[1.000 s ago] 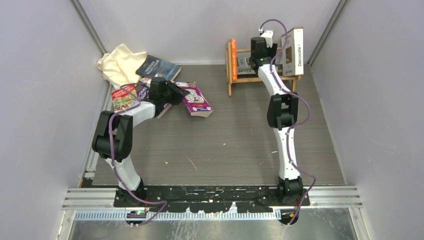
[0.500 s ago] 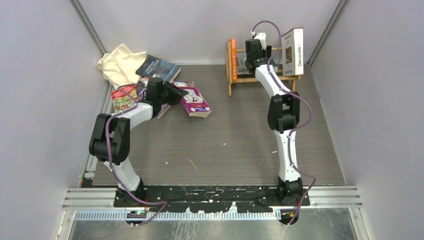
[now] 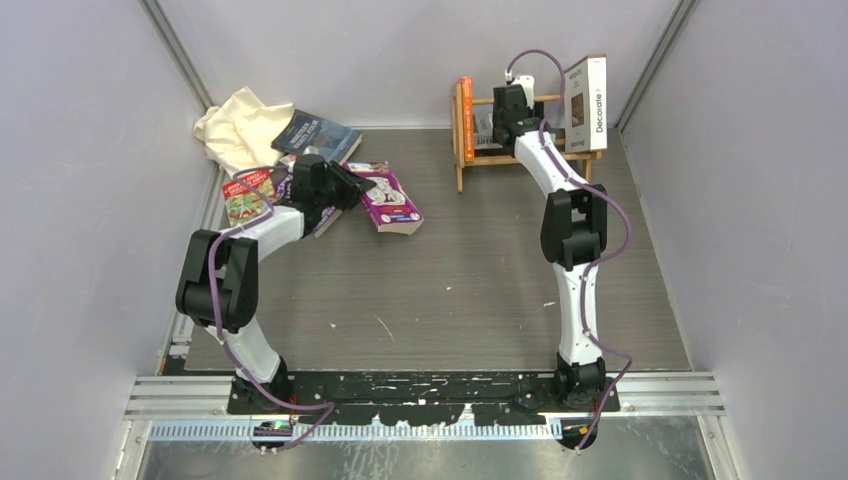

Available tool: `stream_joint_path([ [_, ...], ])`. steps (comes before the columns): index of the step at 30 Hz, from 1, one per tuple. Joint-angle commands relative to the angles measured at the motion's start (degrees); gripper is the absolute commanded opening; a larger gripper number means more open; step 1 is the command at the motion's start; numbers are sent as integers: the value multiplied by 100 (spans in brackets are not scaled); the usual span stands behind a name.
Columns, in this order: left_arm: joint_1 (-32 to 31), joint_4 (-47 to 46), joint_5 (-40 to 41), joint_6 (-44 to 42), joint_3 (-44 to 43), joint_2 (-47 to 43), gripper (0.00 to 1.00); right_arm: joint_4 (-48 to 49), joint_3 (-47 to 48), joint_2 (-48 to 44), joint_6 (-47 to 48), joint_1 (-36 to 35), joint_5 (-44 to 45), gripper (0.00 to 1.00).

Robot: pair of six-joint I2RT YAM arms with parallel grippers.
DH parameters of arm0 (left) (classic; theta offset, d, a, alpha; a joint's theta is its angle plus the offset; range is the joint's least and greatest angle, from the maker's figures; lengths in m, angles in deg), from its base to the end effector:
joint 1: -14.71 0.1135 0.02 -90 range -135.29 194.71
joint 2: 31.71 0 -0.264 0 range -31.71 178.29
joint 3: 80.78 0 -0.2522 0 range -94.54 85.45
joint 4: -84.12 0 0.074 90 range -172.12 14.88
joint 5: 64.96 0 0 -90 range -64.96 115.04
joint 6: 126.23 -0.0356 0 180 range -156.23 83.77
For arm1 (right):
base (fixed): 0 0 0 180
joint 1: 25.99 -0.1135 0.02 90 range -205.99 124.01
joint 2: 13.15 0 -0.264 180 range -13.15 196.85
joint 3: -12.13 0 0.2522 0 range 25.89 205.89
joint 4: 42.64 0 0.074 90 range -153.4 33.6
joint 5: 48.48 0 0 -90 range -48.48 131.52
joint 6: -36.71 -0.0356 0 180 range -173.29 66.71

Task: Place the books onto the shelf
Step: Adjust the book on the shelf, then pick up the book from the shelf.

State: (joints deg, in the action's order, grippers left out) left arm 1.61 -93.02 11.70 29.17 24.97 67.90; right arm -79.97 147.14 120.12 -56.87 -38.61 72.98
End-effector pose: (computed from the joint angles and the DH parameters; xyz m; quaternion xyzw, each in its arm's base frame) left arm 0.3757 -0.0959 0.2144 -0.3221 0.7914 -0.3998 0.3318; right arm 0.5290 0.0994 0.2526 0.0561 0.8632 -0.1767 0.4696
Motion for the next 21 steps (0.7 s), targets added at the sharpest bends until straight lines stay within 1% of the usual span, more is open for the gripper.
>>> stream_joint_path([
  [1,22,-530,-228,-60,-120,-470,0,-272,4,-665,-950,4,-228,74],
  [5,25,-457,-252,-117,-137,-510,0,-446,-31,-730,-2204,19,-184,73],
  [9,26,-346,-258,-230,-173,-582,0,-573,5,-720,-3051,12,-50,73],
  [15,43,-341,-333,-258,-170,-592,0,-779,205,-492,-3827,10,-106,72],
  [21,84,-401,-404,-247,-211,-503,0,-566,255,-273,-4258,12,-144,72],
])
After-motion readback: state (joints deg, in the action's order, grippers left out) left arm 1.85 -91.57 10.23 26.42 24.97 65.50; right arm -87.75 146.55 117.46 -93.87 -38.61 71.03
